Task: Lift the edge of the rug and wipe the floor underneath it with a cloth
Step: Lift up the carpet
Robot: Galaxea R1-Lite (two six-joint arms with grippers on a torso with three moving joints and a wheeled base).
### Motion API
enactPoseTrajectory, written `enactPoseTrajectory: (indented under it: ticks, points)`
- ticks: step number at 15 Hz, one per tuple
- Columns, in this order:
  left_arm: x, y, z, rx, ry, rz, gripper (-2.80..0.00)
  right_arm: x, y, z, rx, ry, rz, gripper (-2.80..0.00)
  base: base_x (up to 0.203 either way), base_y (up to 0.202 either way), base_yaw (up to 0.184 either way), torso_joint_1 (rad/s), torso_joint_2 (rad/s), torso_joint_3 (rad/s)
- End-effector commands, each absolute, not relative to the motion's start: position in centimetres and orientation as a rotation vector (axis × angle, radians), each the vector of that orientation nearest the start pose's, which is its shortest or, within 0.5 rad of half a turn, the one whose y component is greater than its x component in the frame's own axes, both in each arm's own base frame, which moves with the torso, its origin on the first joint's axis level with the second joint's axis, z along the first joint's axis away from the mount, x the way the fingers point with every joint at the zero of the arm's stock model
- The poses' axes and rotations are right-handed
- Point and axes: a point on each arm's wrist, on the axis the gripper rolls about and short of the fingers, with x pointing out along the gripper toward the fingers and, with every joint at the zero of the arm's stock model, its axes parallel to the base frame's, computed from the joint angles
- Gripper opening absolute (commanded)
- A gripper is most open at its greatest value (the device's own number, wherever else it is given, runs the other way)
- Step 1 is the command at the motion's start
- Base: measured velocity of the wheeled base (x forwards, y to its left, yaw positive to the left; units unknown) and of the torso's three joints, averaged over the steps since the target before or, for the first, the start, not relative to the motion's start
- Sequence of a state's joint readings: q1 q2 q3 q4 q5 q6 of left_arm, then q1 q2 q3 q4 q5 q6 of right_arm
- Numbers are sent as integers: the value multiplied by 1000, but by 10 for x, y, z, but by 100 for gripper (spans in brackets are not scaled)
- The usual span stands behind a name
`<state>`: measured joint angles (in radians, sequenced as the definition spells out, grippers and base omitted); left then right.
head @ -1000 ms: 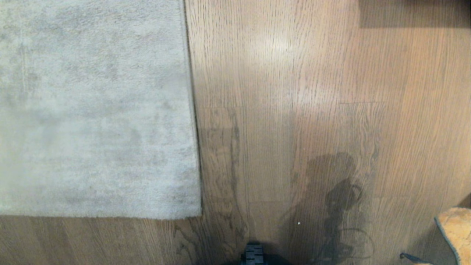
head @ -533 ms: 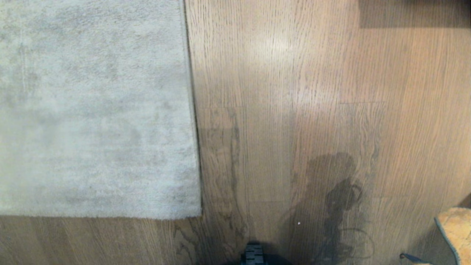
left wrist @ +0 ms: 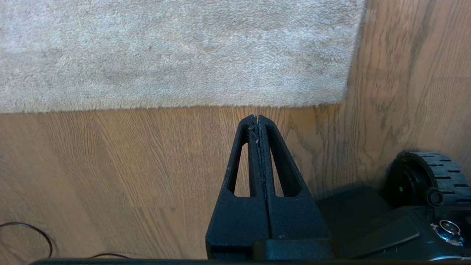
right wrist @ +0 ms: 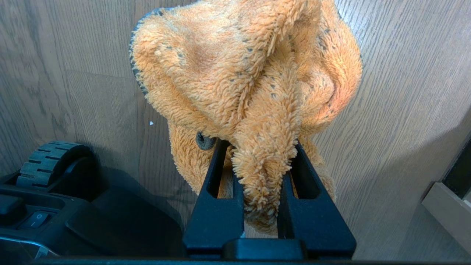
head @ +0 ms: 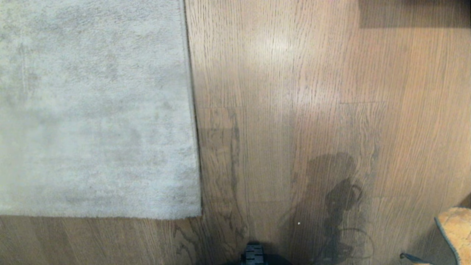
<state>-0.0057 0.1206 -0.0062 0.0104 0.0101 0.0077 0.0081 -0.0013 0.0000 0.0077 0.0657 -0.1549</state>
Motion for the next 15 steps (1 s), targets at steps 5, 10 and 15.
enactPoseTrajectory:
  ticks: [5, 10, 15]
  points:
    - [-12, 0, 90, 10, 124, 0, -280, -23, 1, 75, -156, 2, 76, -280, 0, 0, 0, 0, 0, 0]
    - [-6, 0, 97, 14, 179, -31, -280, -23, 1, 75, -156, 2, 76, -280, 0, 0, 0, 0, 0, 0]
    - [1, 0, 100, 21, 234, -81, -280, -23, 1, 75, -156, 2, 74, -280, 0, 0, 0, 0, 0, 0]
